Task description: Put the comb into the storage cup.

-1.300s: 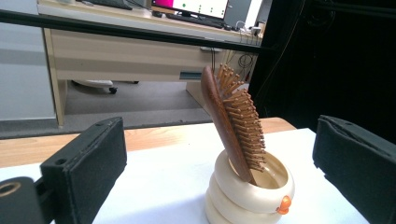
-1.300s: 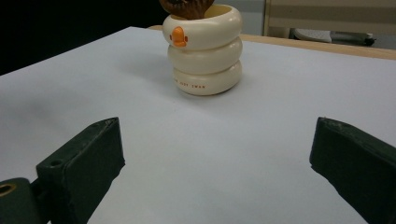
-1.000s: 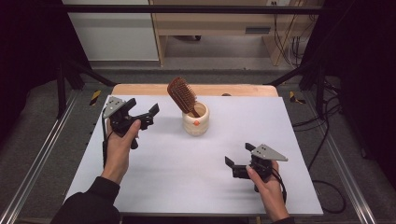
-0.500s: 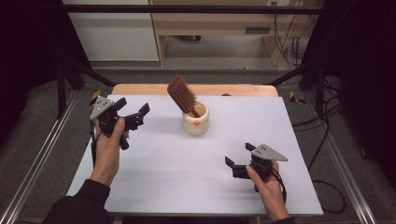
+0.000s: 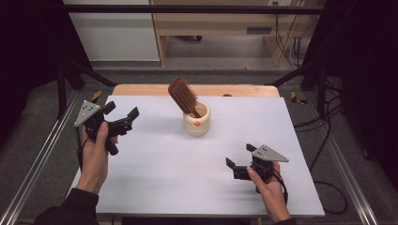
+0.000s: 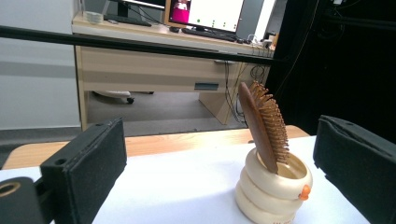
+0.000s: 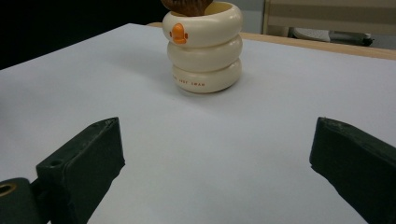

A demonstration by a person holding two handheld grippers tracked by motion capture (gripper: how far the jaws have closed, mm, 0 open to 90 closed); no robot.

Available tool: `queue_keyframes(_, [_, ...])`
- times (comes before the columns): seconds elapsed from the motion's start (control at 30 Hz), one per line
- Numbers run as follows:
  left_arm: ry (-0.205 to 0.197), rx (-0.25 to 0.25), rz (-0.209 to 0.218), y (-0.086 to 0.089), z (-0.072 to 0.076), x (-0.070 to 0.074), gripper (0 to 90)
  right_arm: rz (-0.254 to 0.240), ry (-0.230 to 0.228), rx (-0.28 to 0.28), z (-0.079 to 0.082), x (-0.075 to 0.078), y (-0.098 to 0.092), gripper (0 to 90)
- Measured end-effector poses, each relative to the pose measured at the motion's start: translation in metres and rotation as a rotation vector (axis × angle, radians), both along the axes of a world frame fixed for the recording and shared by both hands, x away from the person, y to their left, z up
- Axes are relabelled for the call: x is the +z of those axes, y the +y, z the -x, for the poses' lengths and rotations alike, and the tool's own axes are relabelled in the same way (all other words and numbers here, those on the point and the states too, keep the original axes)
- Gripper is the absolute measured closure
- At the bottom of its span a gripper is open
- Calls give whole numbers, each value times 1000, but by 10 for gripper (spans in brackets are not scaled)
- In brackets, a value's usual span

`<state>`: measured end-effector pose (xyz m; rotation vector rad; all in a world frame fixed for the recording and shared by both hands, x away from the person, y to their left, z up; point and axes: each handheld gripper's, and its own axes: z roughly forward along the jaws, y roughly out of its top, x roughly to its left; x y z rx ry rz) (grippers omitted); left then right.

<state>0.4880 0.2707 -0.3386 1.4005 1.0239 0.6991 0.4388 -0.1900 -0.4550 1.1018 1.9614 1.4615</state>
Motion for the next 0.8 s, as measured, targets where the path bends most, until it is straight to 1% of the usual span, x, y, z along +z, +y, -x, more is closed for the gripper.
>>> queue_keyframes(0.1, [-2, 1, -18, 6, 6, -1, 27, 5, -1, 0, 0, 0, 1, 34])
queue_keyframes(0.2, [-11, 4, -26, 13, 13, -1, 27, 15, -3, 6, 0, -1, 2, 34])
queue_keyframes(0.3, [-18, 9, -56, 20, 21, -3, 22, 24, -2, 4, 1, -1, 2, 36])
queue_keyframes(0.47, [-33, 14, -75, 33, 34, -4, 22, 30, -13, 17, 2, 0, 2, 36])
queue_keyframes(0.57, [-40, 17, -80, 41, 41, -5, 22, 37, -21, 23, 4, 0, 1, 36])
queue_keyframes(0.63, [-42, 21, -75, 47, 46, -7, 22, 36, -22, 22, 4, 0, 2, 36])
queue_keyframes(0.8, [-40, 33, -69, 59, 54, -14, 22, 44, -22, 25, 5, 0, 2, 35])
